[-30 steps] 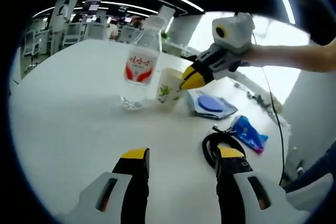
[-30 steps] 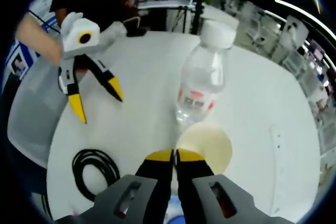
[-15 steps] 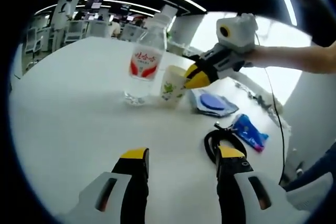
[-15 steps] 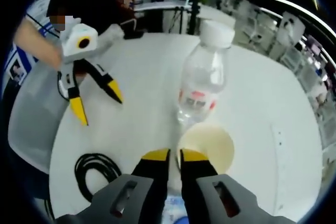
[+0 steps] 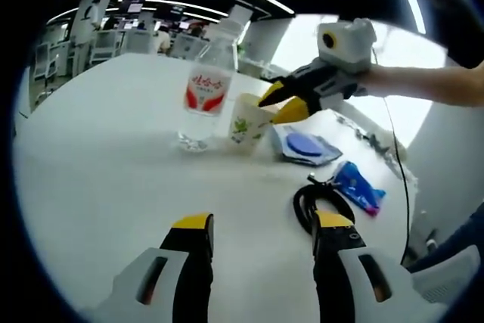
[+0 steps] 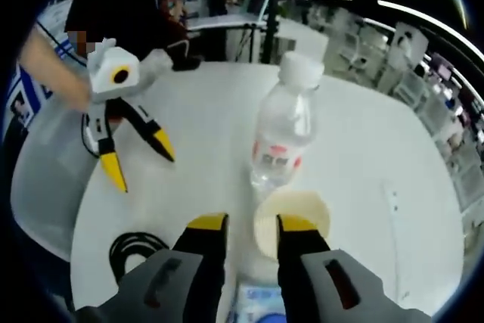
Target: Arrange the tabletop items into an orderly group along one side of the table until the central work area is clear of visible clutter.
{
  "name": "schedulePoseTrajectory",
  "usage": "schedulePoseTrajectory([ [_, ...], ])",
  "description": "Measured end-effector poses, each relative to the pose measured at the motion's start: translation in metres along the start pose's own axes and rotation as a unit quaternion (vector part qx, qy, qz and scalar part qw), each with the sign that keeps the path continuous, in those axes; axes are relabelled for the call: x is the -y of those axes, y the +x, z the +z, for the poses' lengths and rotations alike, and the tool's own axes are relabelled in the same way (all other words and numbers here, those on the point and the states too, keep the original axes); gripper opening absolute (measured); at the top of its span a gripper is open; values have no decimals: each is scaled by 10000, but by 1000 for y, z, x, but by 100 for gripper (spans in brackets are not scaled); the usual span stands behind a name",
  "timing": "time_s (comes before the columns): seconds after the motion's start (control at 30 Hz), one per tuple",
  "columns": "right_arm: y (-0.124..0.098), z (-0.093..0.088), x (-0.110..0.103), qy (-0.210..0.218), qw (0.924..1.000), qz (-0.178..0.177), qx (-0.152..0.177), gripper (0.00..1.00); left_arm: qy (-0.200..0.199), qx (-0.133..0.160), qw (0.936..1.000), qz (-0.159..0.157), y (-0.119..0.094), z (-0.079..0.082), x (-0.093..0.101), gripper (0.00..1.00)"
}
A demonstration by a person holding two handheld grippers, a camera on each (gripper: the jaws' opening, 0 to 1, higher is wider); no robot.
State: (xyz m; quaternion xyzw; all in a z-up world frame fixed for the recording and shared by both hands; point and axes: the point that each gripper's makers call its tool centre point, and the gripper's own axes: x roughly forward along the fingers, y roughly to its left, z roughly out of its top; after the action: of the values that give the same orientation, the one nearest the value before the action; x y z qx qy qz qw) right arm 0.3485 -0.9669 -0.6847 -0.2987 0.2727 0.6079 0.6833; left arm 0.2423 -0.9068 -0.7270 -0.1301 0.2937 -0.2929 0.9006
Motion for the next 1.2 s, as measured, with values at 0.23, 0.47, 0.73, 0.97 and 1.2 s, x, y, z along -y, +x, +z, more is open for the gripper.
schedulePoseTrajectory([
  [0.23, -19, 3, -1, 453, 9975, -289, 459, 46, 61, -88, 9999, -62, 2, -1, 5, 53],
  [0.47, -47, 10, -9, 809, 9891, -668, 1038, 66, 222, -65, 9997, -122, -1, 7, 9, 57],
  [0.73, -78, -7, -12, 1351, 9756, -1141, 1299, 71, 386, -131, 9990, -168, -5, 12, 9, 60],
  [0.97, -98, -20, -22, 1523, 9692, -1414, 1323, 71, 540, -218, 9979, -294, -4, 16, 15, 60],
  [1.2, -117, -43, -40, 1796, 9599, -1720, 1294, 70, 721, -354, 9957, -465, -4, 18, 21, 59],
])
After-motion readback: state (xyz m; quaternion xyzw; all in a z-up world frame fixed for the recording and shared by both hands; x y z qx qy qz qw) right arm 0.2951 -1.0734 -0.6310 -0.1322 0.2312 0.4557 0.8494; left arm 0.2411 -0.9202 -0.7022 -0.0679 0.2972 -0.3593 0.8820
